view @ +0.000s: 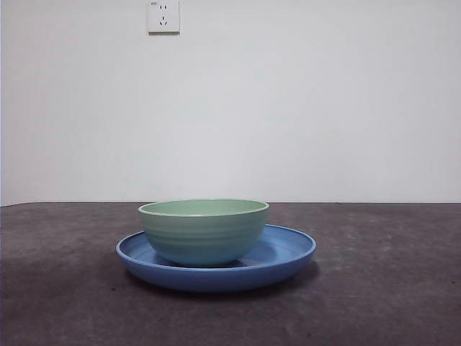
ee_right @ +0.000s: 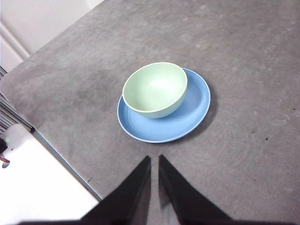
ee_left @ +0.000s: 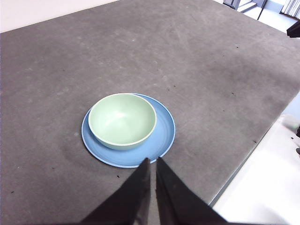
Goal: Place the green bowl on the blue plate
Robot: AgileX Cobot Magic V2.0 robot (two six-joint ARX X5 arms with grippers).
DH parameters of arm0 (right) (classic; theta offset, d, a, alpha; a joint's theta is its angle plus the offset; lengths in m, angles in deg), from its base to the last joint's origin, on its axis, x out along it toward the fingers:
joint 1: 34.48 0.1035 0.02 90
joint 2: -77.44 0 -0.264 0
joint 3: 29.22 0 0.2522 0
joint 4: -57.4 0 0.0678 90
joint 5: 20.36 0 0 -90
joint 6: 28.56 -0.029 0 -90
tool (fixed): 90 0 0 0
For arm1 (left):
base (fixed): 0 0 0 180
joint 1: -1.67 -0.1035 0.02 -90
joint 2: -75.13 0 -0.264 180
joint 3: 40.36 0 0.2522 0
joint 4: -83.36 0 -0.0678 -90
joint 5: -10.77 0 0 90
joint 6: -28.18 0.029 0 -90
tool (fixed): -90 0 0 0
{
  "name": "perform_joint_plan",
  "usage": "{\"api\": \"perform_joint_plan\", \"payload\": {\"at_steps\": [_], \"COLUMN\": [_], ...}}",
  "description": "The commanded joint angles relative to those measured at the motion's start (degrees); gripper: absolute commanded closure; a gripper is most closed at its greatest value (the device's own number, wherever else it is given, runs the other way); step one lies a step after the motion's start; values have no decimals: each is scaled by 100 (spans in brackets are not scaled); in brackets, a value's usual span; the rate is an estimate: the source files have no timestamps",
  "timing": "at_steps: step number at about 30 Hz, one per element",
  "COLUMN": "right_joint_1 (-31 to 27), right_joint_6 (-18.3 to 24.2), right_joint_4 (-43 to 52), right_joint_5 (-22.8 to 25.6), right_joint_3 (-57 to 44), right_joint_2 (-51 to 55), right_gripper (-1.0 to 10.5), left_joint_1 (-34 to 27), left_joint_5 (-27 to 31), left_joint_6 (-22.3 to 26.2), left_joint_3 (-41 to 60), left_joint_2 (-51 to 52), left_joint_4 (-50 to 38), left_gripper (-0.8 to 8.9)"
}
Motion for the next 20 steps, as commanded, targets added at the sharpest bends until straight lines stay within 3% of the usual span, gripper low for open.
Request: {"api": "perform_joint_plan", "payload": {"at_steps": [1, 5, 11, 16, 20], "right_joint_1": [26, 26, 26, 26, 26], "right_joint_6": [-15, -15, -15, -15, -15], "right_joint_4": [50, 50, 50, 50, 50], "right_joint_5": [-4, -4, -4, -4, -4], "right_joint_3": [48, 48, 48, 48, 48], "right_joint_2": [-15, -15, -15, -15, -15], "right_gripper": [923, 923, 923, 923, 923], "left_joint_1": [-22, -501, -2120, -3246, -3794], "left_joint_5": [-15, -15, -11, -11, -11], "left_joint_6": [7, 129, 439, 503, 435], "left_joint_3": [-57, -57, 278, 1554, 2726], "left_joint_2": [9, 114, 216, 623, 1172], "left_joint_4": [-57, -55, -424, -1875, -3038], "left_gripper": [794, 794, 794, 794, 794]}}
